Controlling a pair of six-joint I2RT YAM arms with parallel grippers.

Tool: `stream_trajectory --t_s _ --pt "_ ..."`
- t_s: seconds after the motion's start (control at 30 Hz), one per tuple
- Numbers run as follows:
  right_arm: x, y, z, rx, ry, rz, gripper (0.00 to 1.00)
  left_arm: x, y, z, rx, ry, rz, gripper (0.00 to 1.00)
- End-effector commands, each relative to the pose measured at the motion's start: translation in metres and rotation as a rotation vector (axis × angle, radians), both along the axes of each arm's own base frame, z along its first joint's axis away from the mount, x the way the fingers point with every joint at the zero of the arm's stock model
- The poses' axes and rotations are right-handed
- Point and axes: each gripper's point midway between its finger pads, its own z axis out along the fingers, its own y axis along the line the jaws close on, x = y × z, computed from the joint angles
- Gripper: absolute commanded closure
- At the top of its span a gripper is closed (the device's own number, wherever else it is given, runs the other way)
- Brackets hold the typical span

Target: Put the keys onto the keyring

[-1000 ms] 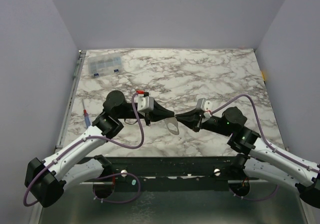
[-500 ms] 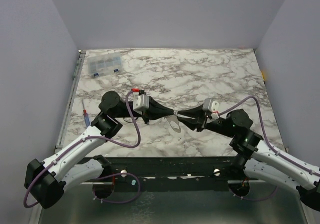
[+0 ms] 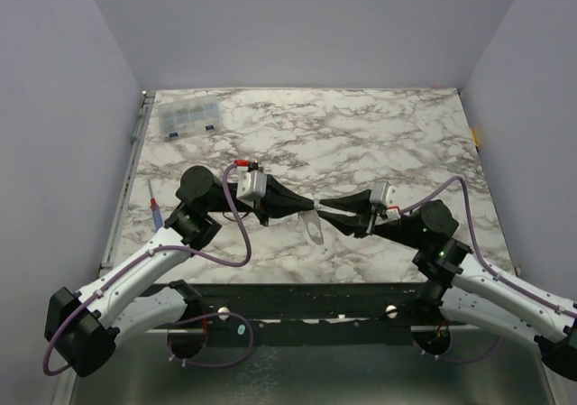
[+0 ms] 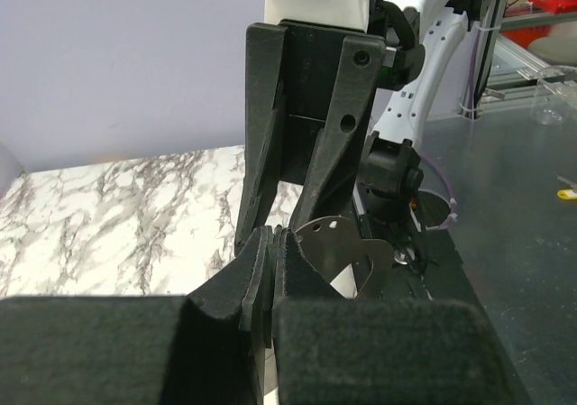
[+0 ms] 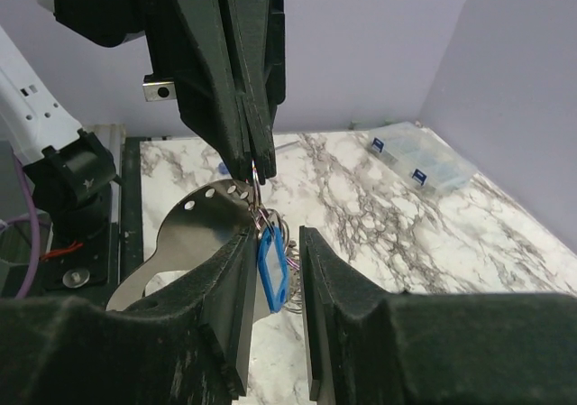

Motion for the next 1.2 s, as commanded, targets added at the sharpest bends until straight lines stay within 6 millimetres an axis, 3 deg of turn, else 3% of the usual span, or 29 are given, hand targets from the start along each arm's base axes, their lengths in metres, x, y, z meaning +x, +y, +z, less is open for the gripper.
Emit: stream_trajectory --t_s 0.0,0.27,0.5,1.17 --pt "-0.007 0.006 0.009 0.029 -0.054 0.051 0.66 -0.008 0.002 0.009 -0.026 -0.031 -0.038 1.0" --pt "-0.011 0.011 0.018 0.038 -0.076 0.087 0.66 -0.005 0.001 0.007 -0.027 -0.028 -0.027 1.0" --pt "-0.018 0.003 0.027 0.056 -0.085 0.088 0.65 -0.004 0.002 0.005 -0.027 -0.029 -0.018 1.0" --pt "-0.01 0.01 0.021 0.045 -0.073 0.08 0.69 -0.004 0.0 0.002 -0.019 -0.013 -0.031 1.0"
